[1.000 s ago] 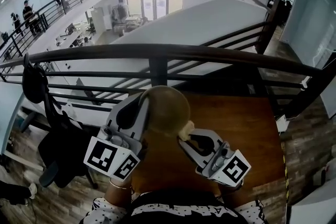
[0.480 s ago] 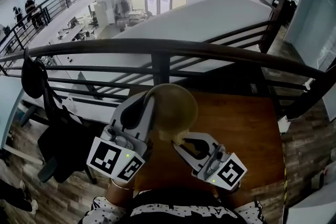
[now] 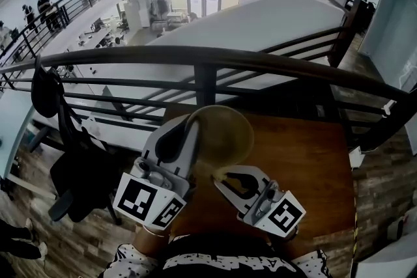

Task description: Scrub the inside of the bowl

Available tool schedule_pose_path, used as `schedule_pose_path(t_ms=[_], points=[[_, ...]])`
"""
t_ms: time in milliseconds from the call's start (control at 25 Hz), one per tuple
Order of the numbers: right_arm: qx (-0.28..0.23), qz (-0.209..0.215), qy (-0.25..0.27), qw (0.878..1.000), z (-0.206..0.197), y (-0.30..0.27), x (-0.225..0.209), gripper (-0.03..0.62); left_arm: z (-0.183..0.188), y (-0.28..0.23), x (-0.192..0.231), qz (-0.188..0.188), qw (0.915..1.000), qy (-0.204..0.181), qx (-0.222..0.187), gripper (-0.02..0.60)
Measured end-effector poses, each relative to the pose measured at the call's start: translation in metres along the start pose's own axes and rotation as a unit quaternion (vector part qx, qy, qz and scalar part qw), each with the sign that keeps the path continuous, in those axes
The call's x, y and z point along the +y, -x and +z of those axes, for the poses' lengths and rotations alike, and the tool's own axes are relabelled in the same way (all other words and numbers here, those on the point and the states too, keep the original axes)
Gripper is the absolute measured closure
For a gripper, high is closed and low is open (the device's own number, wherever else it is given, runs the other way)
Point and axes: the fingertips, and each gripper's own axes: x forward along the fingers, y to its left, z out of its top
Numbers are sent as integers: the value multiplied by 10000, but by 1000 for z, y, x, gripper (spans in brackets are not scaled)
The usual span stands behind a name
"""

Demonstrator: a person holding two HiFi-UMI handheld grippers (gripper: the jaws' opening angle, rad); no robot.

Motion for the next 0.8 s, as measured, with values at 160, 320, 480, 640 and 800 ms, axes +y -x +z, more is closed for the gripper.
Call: schedule_pose_path(t_ms=[160, 320, 480, 640, 800], points=[[71, 69, 38, 9999, -2, -1, 4, 549, 0, -1, -9, -36, 10000, -42, -2, 560], [76, 73, -41, 9999, -4, -2, 4, 549, -1, -3, -17, -73, 9999, -149, -6, 560], [69, 59, -73, 9999, -4, 0, 5, 549, -3, -5, -28, -144, 9997, -204, 11, 560], [125, 46, -85, 9999, -7, -1, 5, 549, -8, -7, -41, -290, 9994, -199, 66, 560], [106, -36, -289, 9995, -9, -3, 1, 549, -14, -8, -52, -432, 9985, -296, 159, 560]])
